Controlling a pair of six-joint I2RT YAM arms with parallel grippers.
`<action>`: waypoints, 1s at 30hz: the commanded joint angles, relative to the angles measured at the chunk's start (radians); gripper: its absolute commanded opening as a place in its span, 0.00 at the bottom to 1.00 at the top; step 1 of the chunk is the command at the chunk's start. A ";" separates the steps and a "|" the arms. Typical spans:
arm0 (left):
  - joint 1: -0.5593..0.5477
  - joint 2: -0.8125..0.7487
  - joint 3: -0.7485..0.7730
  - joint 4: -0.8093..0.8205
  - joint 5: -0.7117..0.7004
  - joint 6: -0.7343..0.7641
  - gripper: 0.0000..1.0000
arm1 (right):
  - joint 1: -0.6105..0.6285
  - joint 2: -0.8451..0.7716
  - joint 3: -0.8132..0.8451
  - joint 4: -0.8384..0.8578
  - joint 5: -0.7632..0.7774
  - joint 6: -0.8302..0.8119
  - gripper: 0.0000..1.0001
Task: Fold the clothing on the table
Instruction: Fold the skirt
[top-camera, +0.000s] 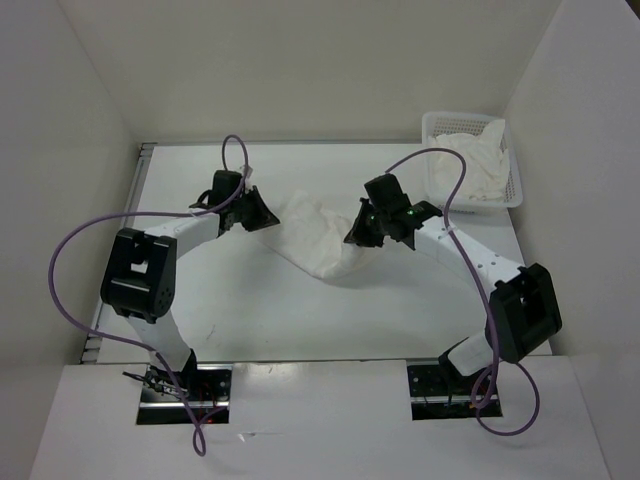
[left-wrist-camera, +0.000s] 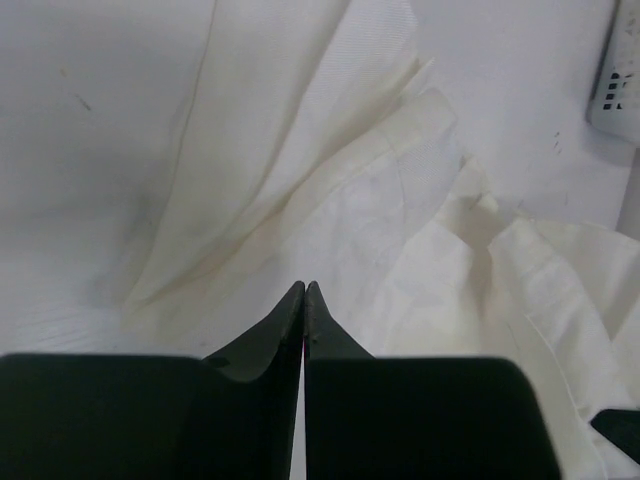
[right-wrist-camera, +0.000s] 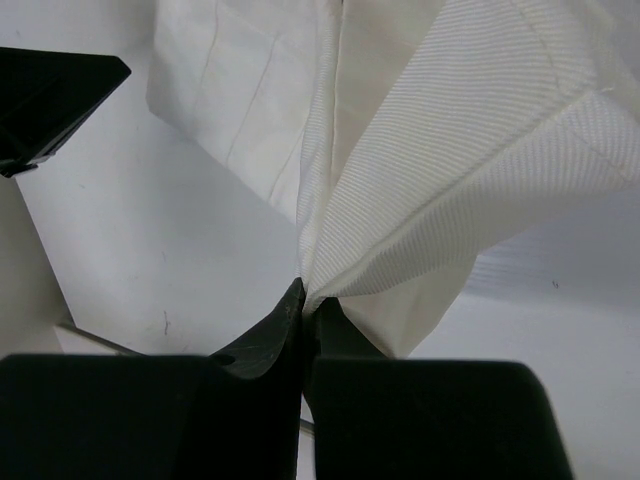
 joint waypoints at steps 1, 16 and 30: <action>0.012 -0.003 0.019 0.044 0.072 -0.015 0.02 | 0.012 -0.050 -0.008 -0.008 0.016 -0.003 0.01; -0.042 0.185 -0.044 0.128 0.014 -0.087 0.00 | 0.012 -0.163 -0.080 -0.049 0.045 0.059 0.01; -0.079 0.133 -0.105 0.128 0.011 -0.096 0.00 | 0.035 0.088 0.198 -0.051 0.009 -0.065 0.01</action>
